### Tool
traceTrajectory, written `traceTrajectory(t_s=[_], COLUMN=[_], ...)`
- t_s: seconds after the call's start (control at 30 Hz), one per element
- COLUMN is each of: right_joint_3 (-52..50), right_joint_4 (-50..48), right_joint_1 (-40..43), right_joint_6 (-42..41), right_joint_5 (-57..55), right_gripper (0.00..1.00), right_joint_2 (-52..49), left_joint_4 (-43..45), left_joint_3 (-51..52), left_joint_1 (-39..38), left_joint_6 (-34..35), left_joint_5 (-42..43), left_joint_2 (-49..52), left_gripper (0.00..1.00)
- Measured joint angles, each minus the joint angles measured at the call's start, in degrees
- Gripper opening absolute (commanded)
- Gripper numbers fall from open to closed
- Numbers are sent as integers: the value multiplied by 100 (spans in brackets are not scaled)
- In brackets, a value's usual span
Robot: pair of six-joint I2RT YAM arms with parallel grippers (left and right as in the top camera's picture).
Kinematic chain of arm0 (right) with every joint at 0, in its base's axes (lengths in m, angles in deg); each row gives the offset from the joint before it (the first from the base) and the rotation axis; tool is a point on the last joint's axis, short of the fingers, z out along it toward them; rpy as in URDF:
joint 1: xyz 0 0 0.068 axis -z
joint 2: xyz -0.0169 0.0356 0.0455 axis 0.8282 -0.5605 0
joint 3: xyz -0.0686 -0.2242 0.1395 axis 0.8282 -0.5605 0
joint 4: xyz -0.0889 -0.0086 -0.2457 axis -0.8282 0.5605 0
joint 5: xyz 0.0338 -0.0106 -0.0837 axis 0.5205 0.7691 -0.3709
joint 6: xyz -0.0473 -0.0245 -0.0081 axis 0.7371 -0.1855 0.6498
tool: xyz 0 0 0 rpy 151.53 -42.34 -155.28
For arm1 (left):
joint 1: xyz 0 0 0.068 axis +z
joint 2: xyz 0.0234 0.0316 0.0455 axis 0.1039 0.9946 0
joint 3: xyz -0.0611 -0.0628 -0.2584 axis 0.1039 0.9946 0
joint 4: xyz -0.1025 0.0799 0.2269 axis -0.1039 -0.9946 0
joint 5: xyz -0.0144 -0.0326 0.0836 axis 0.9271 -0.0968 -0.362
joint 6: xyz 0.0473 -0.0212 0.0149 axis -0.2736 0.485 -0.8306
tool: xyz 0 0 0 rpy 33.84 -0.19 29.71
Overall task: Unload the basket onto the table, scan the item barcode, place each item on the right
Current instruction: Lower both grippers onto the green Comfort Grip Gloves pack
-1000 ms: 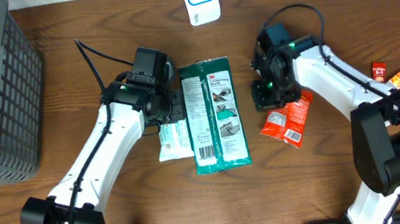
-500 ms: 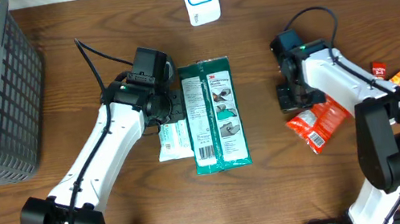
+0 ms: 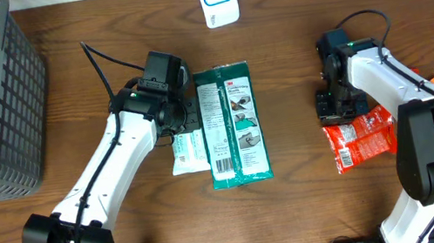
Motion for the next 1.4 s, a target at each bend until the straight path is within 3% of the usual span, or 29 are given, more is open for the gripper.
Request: traceTrajectory(t_s=[0.27,0.47,0.6,0.77,1.0,1.07,1.2,1.33,1.4], right_joint_3=[-4,-254,-708,-916,-903,-898,-855,-774,-765], right_joint_4=[337,896,741,435,-387,-575,-719,-964,-1115], right_joint_1=[-24,-35,-35,-33,-24,-22,2,37,37], right_joint_6=[1010,949,487,-195,-496,-522,-389,149,402], right_joint_5=[1784,1823,1279,-24,-1733,-1963,-1475,221,1394], right_gripper=[1,1,10,12,18,24,38,42,49], right_joint_2=[0,7,9,61,140,140,184,232,243], left_joint_4=[9,9,13,55,116,116,118,162,212], left_joint_3=[0,0,0,0,0,0,0,0,0], left_joint_1=[0,0,0,0,-4,-33,-175,-339,-393], left_joint_6=[-2,0,0,0,0,0,0,-2,0], left_joint_5=[2,4,15,17,17,17,15,13,11], left_joint_2=[0,0,0,0,0,0,0,2,42], left_gripper=[15,15,15,15,15,15,15,15,15])
